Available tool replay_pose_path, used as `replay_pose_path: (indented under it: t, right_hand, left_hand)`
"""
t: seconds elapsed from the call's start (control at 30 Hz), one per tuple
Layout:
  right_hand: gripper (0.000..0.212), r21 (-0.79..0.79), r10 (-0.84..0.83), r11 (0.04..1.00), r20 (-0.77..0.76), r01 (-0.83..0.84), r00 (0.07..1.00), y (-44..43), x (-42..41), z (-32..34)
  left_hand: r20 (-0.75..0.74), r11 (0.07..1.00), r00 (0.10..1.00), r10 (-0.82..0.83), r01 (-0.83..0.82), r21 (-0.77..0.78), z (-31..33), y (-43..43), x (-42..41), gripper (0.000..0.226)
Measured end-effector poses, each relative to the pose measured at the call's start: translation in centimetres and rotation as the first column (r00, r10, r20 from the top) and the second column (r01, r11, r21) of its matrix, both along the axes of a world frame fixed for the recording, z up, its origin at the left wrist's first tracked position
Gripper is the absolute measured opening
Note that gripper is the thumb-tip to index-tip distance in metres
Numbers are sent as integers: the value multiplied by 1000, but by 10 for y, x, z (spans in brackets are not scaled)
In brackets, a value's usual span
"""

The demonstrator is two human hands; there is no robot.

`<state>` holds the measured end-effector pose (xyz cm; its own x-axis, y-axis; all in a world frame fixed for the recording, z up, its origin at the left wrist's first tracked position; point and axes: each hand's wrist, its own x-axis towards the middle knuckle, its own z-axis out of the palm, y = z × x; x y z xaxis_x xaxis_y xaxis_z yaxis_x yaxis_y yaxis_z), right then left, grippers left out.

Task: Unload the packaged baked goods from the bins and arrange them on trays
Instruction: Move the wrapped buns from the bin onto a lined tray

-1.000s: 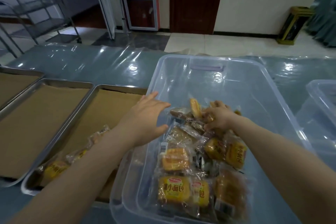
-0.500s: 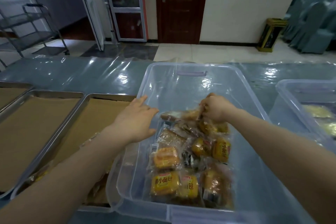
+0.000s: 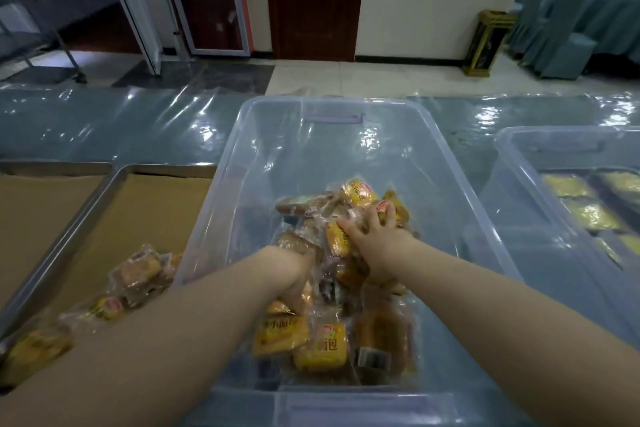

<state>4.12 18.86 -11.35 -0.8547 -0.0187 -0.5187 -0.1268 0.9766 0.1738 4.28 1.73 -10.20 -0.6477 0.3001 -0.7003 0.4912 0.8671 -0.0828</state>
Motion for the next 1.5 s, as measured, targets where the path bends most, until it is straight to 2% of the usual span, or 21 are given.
replay_pose_path:
  t: [0.17,0.3,0.37,0.47,0.6,0.73,0.87,0.97,1.13,1.3,1.4,1.5]
  right_hand:
    - [105,-28,-23,999,-108,20,994,3,0,-24]
    - [102,-114,-45,993,-166,26,985,-2,2,-23]
    - [97,-123,-29,992,-210,3,977,-4,1,-16]
    - [82,-118,-20,993,-254,-11,967,-4,-4,-6]
    - [68,-102,13,994,-318,-48,948,-5,-8,6]
    - [71,-184,-21,980,-442,-68,897,-5,-8,17]
    - [74,-301,-90,948,-564,-103,821,-9,-11,36]
    - [78,-380,-173,921,-590,-82,789,-5,-11,53]
    - [80,-489,-307,871,-609,-41,731,1,-5,79]
    - [80,-564,-363,817,-667,-122,650,-29,2,120]
    - [81,-580,-362,786,-713,-214,601,-63,2,153]
    - [81,-598,-363,750,-729,-283,580,-106,0,181]
  left_hand:
    - [178,996,981,75,-64,-63,-5,1,-4,126]
    - [85,999,996,39,-38,-6,-5,2,-2,120]
    - [5,999,1000,-1,1,43,-3,2,-2,102]
    - [-101,991,993,-56,67,111,2,2,-4,61]
    - [-323,982,944,-58,111,150,17,1,-4,40]
    - [-437,980,899,23,66,188,30,-5,-13,46]
    - [-536,944,833,138,53,325,42,-11,-21,51]
    - [-590,895,785,188,110,432,54,-16,-25,55]
    - [-684,790,688,244,268,552,87,-34,-30,76]
    - [-597,621,686,416,265,737,133,-72,-27,88]
    - [-606,588,645,465,287,757,156,-105,-22,90]
    - [-557,531,644,524,264,805,169,-153,-18,95]
